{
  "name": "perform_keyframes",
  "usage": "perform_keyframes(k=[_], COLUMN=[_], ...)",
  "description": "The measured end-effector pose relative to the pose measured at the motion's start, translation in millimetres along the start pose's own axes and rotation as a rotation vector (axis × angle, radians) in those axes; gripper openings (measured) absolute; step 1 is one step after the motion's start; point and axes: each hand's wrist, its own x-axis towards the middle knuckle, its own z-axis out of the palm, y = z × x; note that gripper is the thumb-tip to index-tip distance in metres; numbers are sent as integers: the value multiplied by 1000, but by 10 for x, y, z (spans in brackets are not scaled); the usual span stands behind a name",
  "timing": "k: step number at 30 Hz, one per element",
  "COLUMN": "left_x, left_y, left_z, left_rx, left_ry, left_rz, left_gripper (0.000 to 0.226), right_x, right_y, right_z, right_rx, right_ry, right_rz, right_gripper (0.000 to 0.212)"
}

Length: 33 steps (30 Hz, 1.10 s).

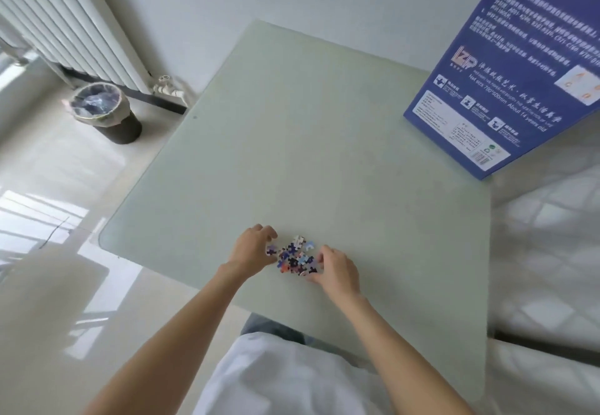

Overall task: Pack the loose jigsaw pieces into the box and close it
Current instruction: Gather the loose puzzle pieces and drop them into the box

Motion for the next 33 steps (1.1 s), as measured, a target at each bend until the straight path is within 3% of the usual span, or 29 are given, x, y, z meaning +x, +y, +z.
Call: perform_keyframes(k=[4, 8, 13, 17, 22, 27, 33], left_x=[-30, -4, 8, -35, -121, -209, -189], left_y=[-67, -137, -162, -188, -195, -160, -93], left_z=[66, 78, 65, 93, 145, 231, 277], left_rx=[-40, -73, -4, 35, 53, 46, 54], left_ry=[63, 111, 50, 62, 114, 216, 193], left_rz=[13, 7, 45, 89, 125, 121, 86], left_gripper=[27, 13, 19, 15, 17, 16, 17], right_x=[4, 22, 50, 112, 214, 176, 181], right_y=[-69, -29, 34, 16, -26, 4, -10], right_z=[42, 60, 66, 44, 18, 57, 62], right_rx=[-63, -84, -55, -49, 1, -121, -187], right_ry=[10, -54, -125, -77, -13, 50, 41], right_rz=[-21, -82, -163, -203, -103, -100, -124], right_gripper=[20, 22, 23, 20, 24, 24, 20])
